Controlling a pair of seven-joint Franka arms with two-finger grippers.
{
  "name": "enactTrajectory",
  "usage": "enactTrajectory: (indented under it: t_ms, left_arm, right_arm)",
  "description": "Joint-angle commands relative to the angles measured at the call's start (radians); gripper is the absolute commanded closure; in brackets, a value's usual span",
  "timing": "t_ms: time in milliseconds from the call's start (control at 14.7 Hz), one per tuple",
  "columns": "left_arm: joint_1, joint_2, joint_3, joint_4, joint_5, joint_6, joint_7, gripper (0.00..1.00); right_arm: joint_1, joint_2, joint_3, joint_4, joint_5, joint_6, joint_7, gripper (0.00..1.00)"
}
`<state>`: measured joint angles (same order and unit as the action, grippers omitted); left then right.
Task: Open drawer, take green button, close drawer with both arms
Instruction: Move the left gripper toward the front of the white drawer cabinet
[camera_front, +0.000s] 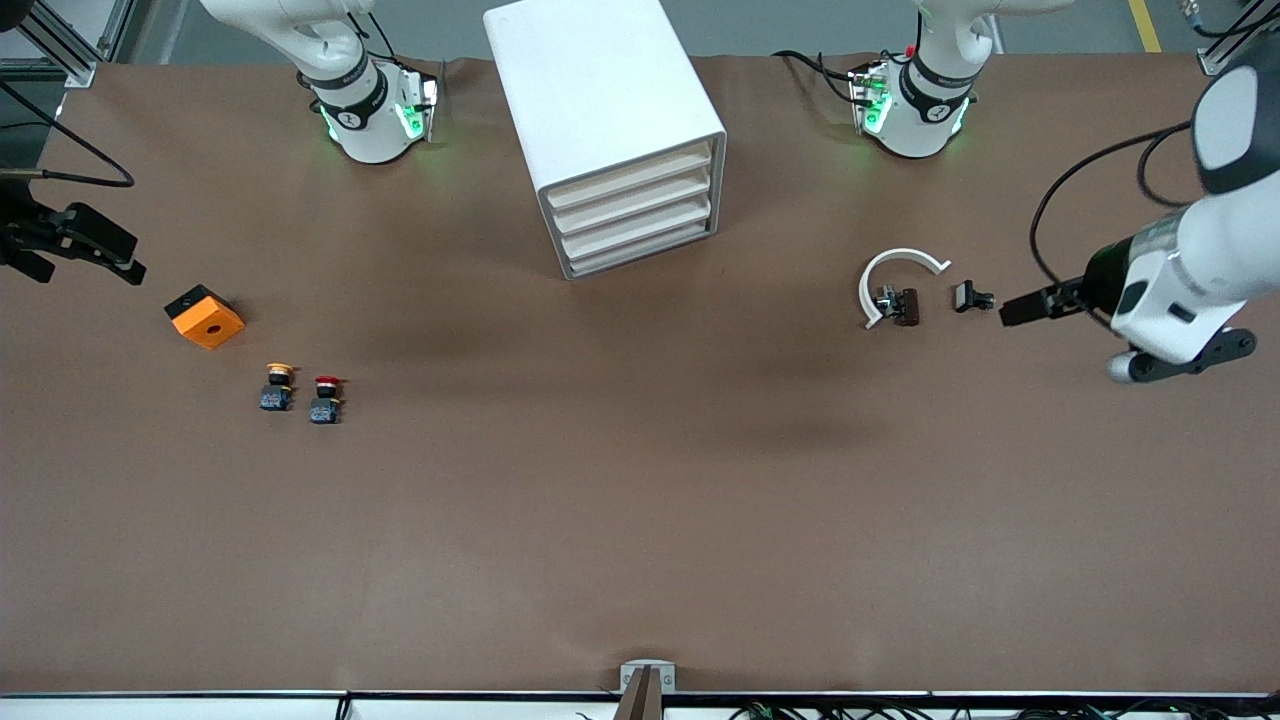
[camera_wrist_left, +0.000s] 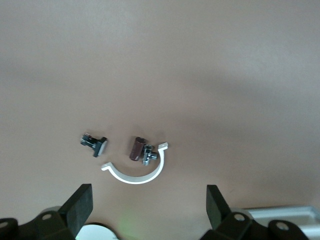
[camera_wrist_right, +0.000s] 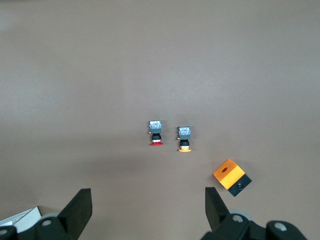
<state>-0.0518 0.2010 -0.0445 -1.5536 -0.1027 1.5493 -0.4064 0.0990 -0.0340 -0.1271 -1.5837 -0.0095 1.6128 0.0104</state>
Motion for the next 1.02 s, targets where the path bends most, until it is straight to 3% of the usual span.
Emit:
enactTrajectory:
  t_ms: [0, 543, 951]
  left_arm:
    - [-0.043, 0.070, -0.005, 0.033, -0.012, 0.017, -0.150, 0.00]
    - [-0.204, 0.248, -0.006, 0.033, -0.017, 0.058, -0.662, 0.00]
    - [-0.299, 0.365, -0.006, 0.035, -0.170, 0.058, -1.186, 0.00]
  right_arm:
    - [-0.002, -0.001, 0.007, 0.005, -0.023, -0.014, 0.002, 0.00]
    - [-0.002, -0.001, 0.007, 0.005, -0.023, -0.014, 0.002, 0.00]
    - [-0.002, -0.001, 0.007, 0.005, -0.023, -0.014, 0.002, 0.00]
